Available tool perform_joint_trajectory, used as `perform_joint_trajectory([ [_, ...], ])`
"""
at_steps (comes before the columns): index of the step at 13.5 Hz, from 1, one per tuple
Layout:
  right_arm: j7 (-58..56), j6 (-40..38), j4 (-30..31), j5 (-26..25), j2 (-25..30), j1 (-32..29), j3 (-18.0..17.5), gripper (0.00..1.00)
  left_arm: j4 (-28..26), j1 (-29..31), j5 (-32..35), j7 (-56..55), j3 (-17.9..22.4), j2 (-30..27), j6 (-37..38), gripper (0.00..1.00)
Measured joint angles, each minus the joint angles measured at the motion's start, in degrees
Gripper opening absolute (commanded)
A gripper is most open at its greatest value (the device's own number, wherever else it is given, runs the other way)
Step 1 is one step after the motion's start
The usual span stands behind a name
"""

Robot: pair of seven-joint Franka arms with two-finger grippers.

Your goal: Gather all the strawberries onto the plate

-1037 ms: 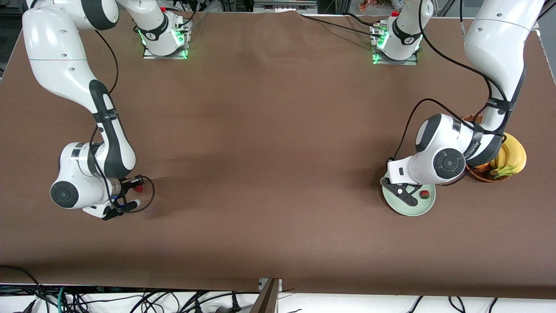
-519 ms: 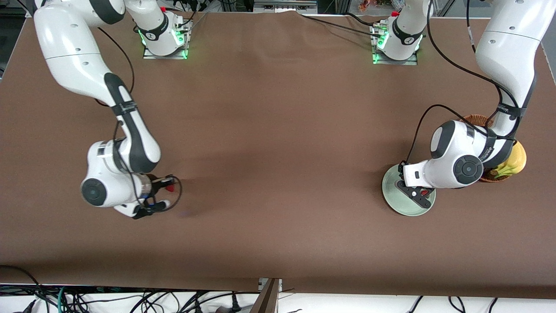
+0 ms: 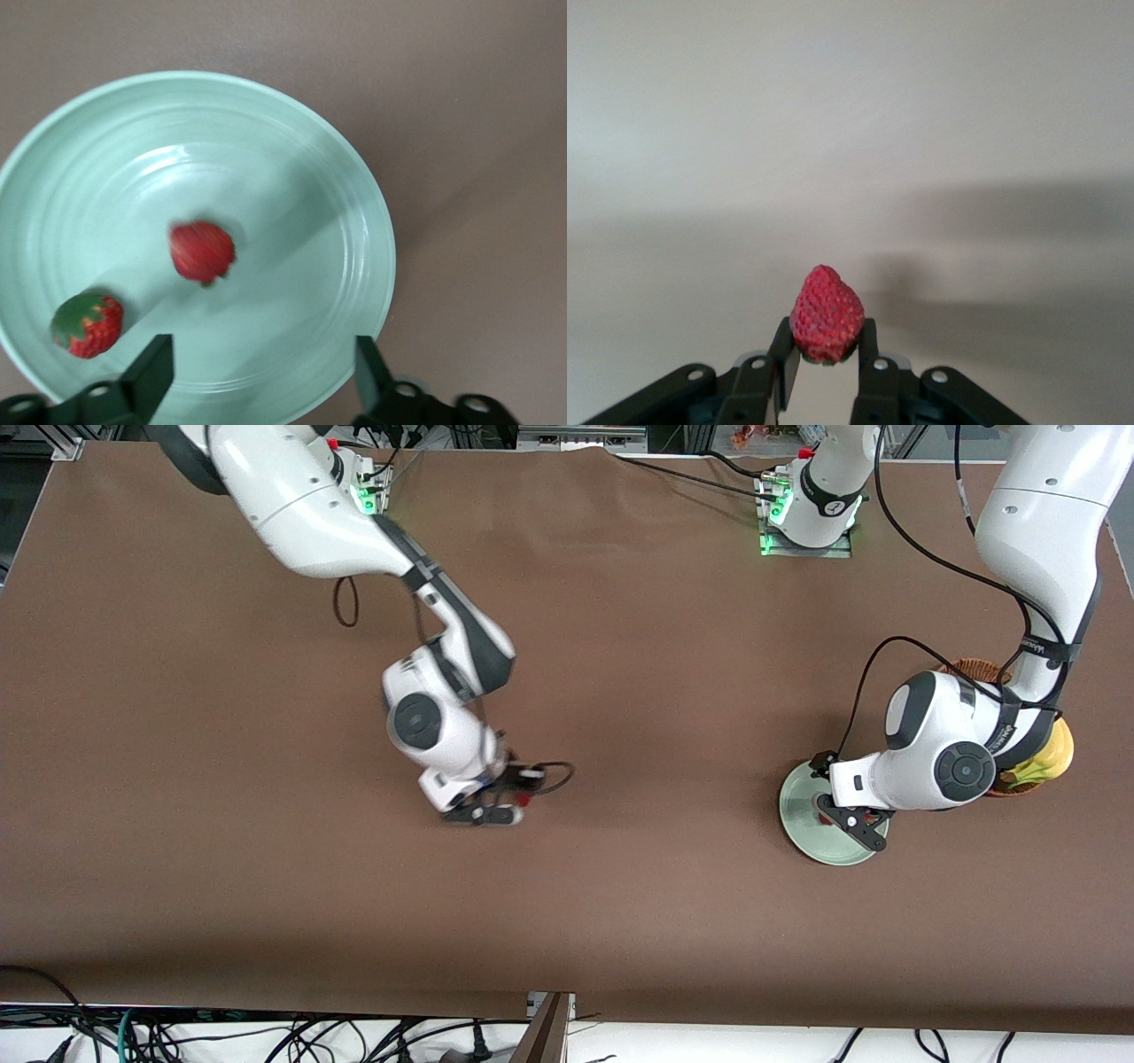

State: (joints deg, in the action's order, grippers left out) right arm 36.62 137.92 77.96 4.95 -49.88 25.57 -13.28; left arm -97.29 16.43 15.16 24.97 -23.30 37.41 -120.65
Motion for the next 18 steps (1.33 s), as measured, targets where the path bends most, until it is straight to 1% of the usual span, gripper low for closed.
perform_joint_trajectory([
  [3, 11.59, 7.61, -1.28, 0.09, -2.33, 5.87, -0.1, 0.0, 0.51, 0.01, 0.0, -0.87, -0.78, -2.43, 1.67, 1.0],
  [6, 20.79, 11.21, -6.79, 0.1, -5.83, 11.15, -0.1, 0.0, 0.53, -0.06, 0.0, -3.14, -2.12, -4.55, 2.9, 1.0],
  [8, 23.2, 11.99, -11.17, 0.1, -8.35, 13.79, -0.06, 0.0, 0.55, -0.04, -0.01, -5.49, -3.22, -4.85, 4.22, 1.0],
  [10, 23.76, 14.37, -13.27, 0.1, -10.53, 15.36, -0.05, 0.0, 0.55, -0.1, -0.01, -9.12, -5.06, -4.85, 4.99, 1.0],
  [11, 23.78, 15.78, -13.68, 0.1, -11.56, 15.92, -0.04, 0.34, 0.54, -0.18, -0.01, -10.56, -5.84, -4.85, 5.35, 1.0],
  [12, 23.78, 16.97, -13.89, 0.1, -12.46, 16.34, -0.02, 0.99, 0.54, -0.28, -0.01, -11.33, -6.25, -4.85, 5.65, 1.0],
  [14, 23.71, 17.97, -14.35, 0.07, -13.59, 16.84, 0.1, 1.0, 0.51, -0.32, -0.03, -11.7, -6.38, -4.84, 5.89, 1.0],
  [16, 23.46, 17.48, -15.12, 0.06, -13.59, 16.81, 0.9, 1.0, 0.49, -0.31, -0.71, -11.95, -6.39, -4.82, 5.91, 1.0],
  [18, 22.5, 12.9, -16.85, 0.04, -12.85, 15.9, 1.93, 1.0, 0.46, -0.31, -0.91, -12.17, -6.5, -4.8, 5.92, 1.0],
])
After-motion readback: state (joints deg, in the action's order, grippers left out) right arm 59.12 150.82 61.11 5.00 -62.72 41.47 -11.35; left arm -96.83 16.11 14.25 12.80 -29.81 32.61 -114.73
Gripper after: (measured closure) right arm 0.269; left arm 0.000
